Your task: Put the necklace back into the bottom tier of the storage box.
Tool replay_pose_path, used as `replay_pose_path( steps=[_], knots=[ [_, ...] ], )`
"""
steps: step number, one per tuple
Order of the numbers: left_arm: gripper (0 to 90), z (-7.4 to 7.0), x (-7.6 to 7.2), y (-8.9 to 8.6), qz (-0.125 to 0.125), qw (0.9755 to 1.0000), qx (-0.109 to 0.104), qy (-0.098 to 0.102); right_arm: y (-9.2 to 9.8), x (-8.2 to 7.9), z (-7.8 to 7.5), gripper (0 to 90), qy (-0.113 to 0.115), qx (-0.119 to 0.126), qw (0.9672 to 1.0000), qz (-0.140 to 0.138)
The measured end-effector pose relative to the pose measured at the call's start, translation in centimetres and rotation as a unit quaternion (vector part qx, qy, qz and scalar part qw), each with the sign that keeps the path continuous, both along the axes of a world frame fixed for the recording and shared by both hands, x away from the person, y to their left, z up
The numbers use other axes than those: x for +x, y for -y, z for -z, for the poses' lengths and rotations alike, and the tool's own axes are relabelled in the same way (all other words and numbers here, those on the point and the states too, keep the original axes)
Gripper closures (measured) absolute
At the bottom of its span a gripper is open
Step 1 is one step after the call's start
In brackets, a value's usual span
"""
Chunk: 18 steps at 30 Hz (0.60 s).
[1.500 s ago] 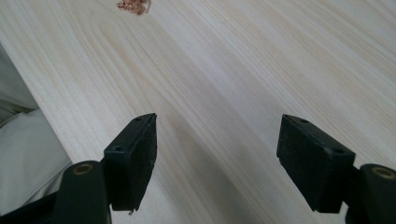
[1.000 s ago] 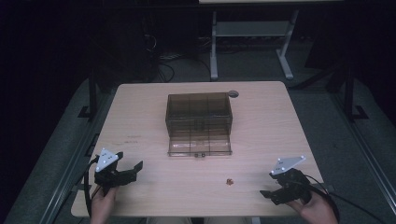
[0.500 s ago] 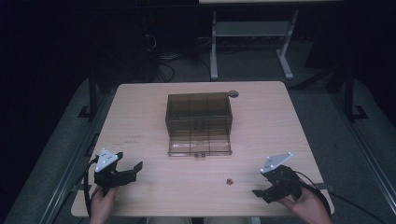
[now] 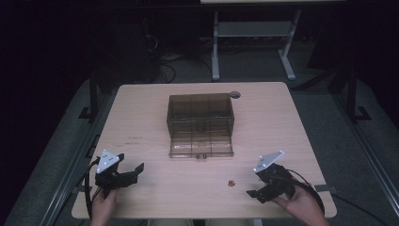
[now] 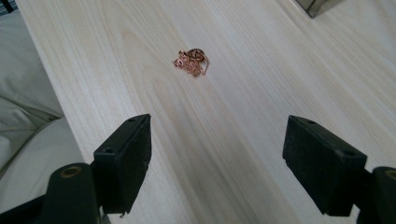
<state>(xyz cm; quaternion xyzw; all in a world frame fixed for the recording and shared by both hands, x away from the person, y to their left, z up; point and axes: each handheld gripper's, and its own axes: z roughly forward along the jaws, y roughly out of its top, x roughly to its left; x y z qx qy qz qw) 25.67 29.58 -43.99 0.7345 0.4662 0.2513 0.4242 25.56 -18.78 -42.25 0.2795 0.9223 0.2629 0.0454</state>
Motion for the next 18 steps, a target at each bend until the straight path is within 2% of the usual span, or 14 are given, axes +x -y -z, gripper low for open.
replay_pose_path(
  steps=[6, 18],
  knots=[
    [13.0, 0.0, 0.0, 0.0, 0.002, 1.0, 0.003, -0.004, -0.7, 0.2, -0.3, 23.1, -0.001, 0.0, 1.0, -0.004],
    [13.0, 0.1, 0.1, 0.1, 0.0, 1.0, 0.001, -0.008, -2.5, 1.1, -0.5, 21.5, 0.007, -0.013, 0.9994, -0.031]
  ],
)
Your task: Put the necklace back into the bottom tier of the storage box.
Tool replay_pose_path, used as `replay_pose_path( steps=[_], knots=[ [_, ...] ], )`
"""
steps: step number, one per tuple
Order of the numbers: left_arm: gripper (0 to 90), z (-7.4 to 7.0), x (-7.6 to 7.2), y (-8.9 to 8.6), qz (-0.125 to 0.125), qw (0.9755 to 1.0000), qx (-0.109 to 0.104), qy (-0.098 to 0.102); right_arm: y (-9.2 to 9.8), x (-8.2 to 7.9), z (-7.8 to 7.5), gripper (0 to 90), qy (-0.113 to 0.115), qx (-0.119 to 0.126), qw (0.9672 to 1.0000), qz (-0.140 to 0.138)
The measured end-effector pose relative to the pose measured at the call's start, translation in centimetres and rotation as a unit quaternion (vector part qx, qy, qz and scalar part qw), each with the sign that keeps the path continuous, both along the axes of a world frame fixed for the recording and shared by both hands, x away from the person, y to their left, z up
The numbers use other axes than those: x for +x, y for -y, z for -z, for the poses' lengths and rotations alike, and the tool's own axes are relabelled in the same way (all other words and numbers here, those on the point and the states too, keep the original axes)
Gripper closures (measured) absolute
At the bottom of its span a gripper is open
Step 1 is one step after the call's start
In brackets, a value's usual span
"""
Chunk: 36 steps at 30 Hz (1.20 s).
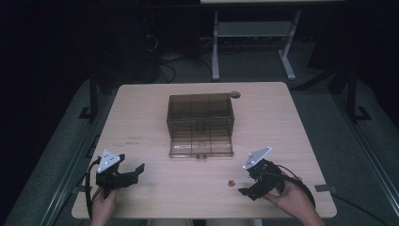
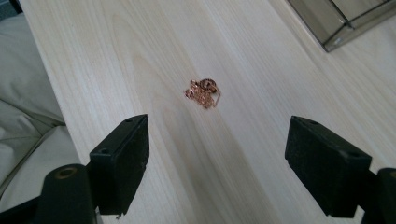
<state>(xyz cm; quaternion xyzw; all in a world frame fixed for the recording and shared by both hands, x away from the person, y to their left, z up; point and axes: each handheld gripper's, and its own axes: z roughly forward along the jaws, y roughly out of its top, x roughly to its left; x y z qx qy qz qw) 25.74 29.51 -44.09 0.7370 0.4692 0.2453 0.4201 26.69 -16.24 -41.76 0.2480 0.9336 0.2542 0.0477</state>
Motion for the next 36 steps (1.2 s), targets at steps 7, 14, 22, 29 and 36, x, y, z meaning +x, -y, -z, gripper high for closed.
replay_pose_path(
  steps=[7, 14, 22, 29, 36],
  knots=[
    [13.1, 0.0, 0.0, 0.0, 0.001, 1.0, 0.0, -0.001, -1.1, 0.4, 0.3, 20.2, -0.009, -0.008, 0.9999, -0.008],
    [13.0, 0.1, 0.0, 0.0, 0.003, 1.0, 0.002, -0.003, -2.0, 0.8, 0.6, 22.1, -0.009, -0.023, 0.9996, -0.014],
    [13.0, 0.1, 0.1, 0.0, 0.002, 1.0, 0.001, -0.004, -3.1, 1.4, 1.1, 26.3, -0.014, -0.038, 0.999, -0.018],
    [13.0, 0.1, 0.1, 0.0, 0.003, 1.0, 0.004, -0.006, -3.9, 1.7, 1.7, 31.8, -0.019, -0.044, 0.9986, -0.024],
    [13.0, 0.1, 0.0, 0.1, 0.002, 1.0, 0.004, -0.005, -4.4, 1.9, 1.9, 39.4, -0.017, -0.056, 0.9979, -0.027]
  ],
)
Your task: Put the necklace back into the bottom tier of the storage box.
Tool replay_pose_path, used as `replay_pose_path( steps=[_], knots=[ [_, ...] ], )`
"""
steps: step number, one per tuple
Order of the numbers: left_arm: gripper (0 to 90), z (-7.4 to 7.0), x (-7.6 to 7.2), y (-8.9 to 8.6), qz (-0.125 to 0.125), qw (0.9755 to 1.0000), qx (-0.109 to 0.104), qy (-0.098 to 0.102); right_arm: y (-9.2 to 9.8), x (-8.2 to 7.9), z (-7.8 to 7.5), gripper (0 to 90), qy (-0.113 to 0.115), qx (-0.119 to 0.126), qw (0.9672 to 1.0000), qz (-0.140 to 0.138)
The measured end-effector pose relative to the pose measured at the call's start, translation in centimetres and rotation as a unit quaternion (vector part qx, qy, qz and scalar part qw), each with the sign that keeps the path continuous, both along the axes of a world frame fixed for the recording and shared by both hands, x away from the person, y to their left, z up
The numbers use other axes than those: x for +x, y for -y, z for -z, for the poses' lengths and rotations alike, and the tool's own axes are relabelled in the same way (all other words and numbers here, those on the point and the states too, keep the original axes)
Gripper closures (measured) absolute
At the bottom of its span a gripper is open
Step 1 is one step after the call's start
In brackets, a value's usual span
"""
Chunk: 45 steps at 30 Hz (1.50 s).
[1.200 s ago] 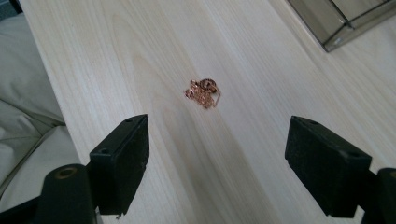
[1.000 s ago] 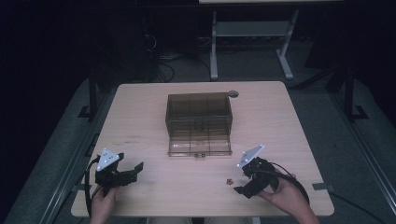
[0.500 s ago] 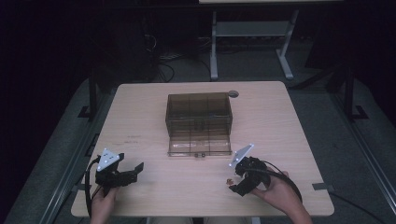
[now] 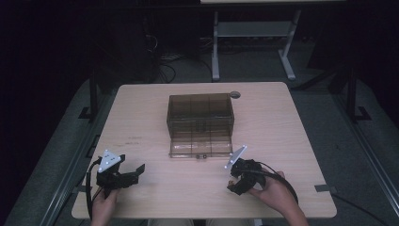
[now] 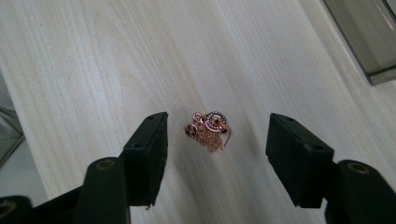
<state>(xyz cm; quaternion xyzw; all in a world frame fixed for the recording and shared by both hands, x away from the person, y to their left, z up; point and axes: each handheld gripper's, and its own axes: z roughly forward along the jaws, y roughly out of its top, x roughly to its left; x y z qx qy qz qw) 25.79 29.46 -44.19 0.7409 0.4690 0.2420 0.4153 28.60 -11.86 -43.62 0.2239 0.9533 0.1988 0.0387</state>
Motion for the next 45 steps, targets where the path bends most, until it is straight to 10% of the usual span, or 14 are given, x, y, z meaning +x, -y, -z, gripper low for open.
replay_pose_path(
  steps=[32, 45],
  knots=[
    [13.1, 0.0, 0.0, 0.1, 0.002, 1.0, -0.003, -0.002, -1.1, 0.7, 0.6, 81.9, -0.017, -0.018, 0.9996, -0.015],
    [13.1, 0.0, 0.1, 0.0, 0.0, 1.0, -0.006, -0.005, -0.9, 0.9, 0.5, 86.1, -0.029, -0.006, 0.9994, -0.015]
  ],
)
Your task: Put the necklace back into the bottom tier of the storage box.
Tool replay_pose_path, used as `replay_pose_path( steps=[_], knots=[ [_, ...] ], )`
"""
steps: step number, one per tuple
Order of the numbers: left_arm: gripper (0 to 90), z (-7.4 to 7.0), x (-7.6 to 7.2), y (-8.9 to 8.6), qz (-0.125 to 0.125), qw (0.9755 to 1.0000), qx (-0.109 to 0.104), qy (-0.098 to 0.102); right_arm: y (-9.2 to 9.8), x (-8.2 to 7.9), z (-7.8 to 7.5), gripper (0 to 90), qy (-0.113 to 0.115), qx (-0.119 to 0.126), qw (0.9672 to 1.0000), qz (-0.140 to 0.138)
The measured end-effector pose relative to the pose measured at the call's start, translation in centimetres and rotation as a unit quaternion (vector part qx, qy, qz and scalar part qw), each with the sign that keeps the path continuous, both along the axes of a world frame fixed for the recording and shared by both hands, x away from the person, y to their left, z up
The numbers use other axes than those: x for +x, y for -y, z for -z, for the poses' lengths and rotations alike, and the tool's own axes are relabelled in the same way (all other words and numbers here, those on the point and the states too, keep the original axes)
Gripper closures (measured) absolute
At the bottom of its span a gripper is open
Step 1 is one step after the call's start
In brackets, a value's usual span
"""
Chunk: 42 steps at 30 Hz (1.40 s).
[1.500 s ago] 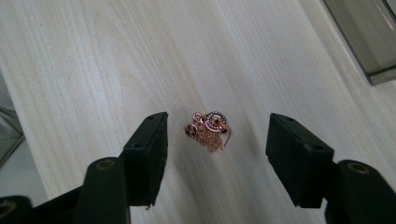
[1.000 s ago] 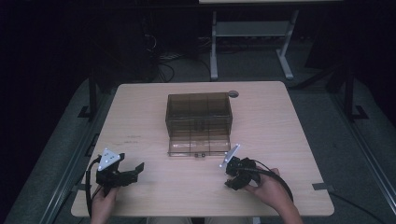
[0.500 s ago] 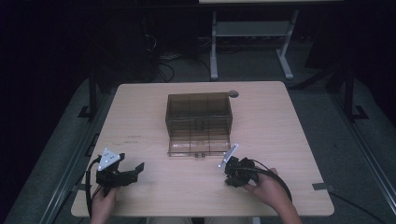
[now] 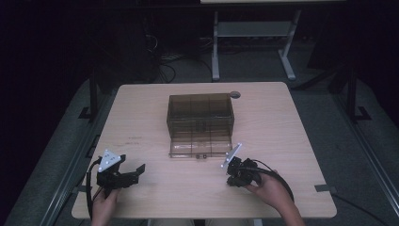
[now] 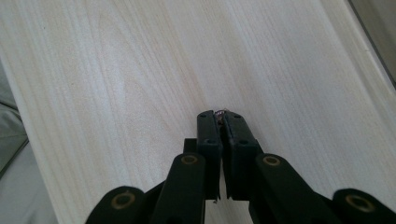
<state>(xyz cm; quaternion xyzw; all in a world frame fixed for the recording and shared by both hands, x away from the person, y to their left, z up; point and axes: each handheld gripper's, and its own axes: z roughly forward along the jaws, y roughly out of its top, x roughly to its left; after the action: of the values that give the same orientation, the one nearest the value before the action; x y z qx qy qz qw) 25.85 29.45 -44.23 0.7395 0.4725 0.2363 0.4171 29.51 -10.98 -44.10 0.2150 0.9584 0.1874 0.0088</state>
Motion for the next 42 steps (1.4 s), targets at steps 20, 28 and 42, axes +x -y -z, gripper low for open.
replay_pose_path(
  steps=[20, 28, 42],
  knots=[
    [13.1, 0.0, 0.0, 0.1, 0.001, 1.0, -0.003, 0.0, 0.2, -0.2, -3.2, 86.2, 0.021, 0.021, 0.9996, -0.002],
    [13.0, 0.1, 0.1, 0.1, -0.001, 1.0, -0.005, 0.0, 0.1, 0.4, -4.4, 86.2, 0.023, 0.029, 0.9993, -0.005],
    [13.0, 0.1, 0.1, 0.1, 0.001, 1.0, -0.006, 0.001, -0.6, 1.7, -5.8, 86.2, 0.02, 0.039, 0.999, -0.008]
  ],
)
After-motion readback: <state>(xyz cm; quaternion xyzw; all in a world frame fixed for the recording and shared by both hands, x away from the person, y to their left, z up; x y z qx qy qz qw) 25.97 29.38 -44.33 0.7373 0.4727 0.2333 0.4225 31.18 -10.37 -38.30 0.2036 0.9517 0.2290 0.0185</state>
